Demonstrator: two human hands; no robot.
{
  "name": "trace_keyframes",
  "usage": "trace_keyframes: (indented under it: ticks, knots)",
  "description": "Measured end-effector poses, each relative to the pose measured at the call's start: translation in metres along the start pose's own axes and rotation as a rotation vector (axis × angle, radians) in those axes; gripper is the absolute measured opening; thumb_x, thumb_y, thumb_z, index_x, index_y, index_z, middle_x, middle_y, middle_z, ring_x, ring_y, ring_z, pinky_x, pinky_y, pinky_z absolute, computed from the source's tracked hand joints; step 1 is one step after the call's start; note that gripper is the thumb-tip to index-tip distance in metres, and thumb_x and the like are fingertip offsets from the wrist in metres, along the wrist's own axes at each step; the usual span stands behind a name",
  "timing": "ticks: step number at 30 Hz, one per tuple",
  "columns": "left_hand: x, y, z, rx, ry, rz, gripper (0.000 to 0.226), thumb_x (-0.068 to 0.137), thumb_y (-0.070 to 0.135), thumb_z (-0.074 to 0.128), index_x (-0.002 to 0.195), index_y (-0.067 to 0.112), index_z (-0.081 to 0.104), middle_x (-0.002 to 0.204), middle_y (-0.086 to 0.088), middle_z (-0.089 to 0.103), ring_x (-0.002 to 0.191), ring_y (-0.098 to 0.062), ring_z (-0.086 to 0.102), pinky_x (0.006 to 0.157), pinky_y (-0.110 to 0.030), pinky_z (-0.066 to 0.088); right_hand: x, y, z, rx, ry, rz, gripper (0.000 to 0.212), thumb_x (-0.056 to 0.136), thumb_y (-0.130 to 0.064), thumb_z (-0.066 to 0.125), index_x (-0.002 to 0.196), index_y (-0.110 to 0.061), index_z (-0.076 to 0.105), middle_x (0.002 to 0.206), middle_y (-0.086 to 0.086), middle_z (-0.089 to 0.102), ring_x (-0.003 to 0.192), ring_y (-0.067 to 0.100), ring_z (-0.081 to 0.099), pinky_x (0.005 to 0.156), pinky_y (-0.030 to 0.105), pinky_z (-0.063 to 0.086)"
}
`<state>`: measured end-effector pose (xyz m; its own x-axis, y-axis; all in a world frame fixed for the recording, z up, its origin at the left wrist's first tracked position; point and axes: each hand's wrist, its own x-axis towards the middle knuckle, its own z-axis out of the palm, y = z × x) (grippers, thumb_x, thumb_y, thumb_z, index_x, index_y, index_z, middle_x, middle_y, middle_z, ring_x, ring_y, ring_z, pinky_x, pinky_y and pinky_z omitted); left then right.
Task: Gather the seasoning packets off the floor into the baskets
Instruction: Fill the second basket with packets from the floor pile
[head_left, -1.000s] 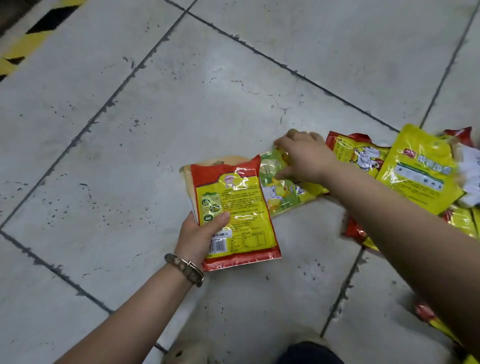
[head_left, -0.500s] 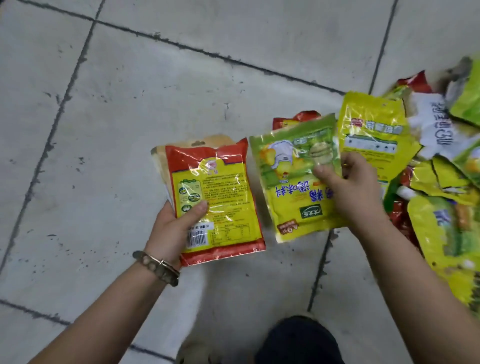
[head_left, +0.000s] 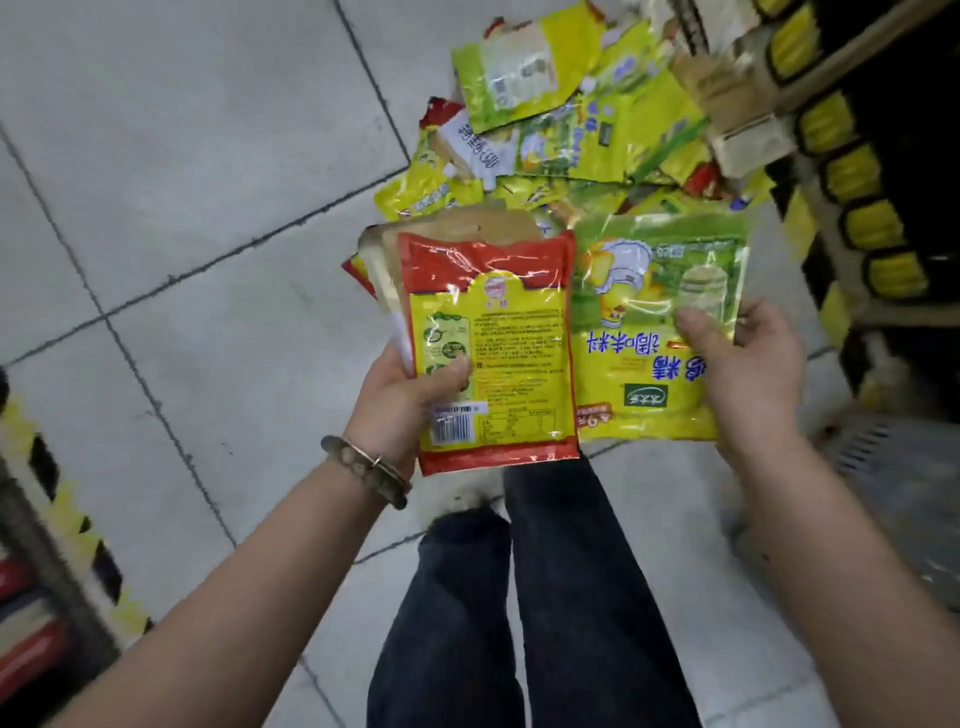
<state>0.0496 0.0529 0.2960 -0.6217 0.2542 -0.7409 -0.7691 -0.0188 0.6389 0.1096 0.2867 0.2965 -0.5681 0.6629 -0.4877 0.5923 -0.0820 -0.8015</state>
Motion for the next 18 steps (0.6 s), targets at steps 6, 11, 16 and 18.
trace_keyframes:
  ticks: [6, 11, 16, 18]
  knots:
    - [-0.096, 0.030, 0.106, 0.250, -0.132, -0.122, 0.034, 0.072, 0.000, 0.070, 0.104, 0.010, 0.063, 0.098, -0.008, 0.073, 0.089, -0.029, 0.070, 0.078, -0.044, 0.056, -0.090, -0.034, -0.137, 0.140, 0.288, 0.184, 0.017, 0.085, -0.011, 0.068, 0.084, -0.020, 0.054, 0.078, -0.006, 0.065, 0.063, 0.004, 0.062, 0.069, 0.030, 0.053]
    - [-0.130, 0.003, 0.224, 0.457, -0.289, -0.150, 0.026, 0.073, -0.006, 0.069, 0.093, 0.011, 0.067, 0.080, -0.001, 0.074, 0.073, -0.021, 0.072, 0.063, -0.034, 0.058, -0.136, -0.005, -0.247, 0.171, 0.556, 0.257, 0.013, 0.084, -0.016, 0.070, 0.089, -0.018, 0.057, 0.093, 0.006, 0.068, 0.080, 0.015, 0.064, 0.079, 0.034, 0.051]
    - [-0.151, -0.081, 0.349, 0.648, -0.453, -0.109, 0.023, 0.070, -0.003, 0.075, 0.087, 0.010, 0.068, 0.062, 0.010, 0.070, 0.058, -0.005, 0.067, 0.050, -0.019, 0.051, -0.157, 0.075, -0.362, 0.227, 0.806, 0.368, 0.020, 0.073, -0.034, 0.071, 0.081, -0.019, 0.060, 0.082, 0.001, 0.067, 0.073, 0.016, 0.061, 0.069, 0.037, 0.049]
    - [-0.161, -0.130, 0.396, 0.674, -0.480, -0.147, 0.025, 0.070, -0.004, 0.076, 0.089, 0.007, 0.064, 0.056, 0.010, 0.067, 0.049, -0.004, 0.064, 0.041, -0.017, 0.048, -0.161, 0.112, -0.406, 0.225, 0.872, 0.388, 0.023, 0.073, -0.035, 0.070, 0.084, -0.016, 0.062, 0.076, -0.004, 0.065, 0.067, 0.013, 0.058, 0.065, 0.033, 0.047]
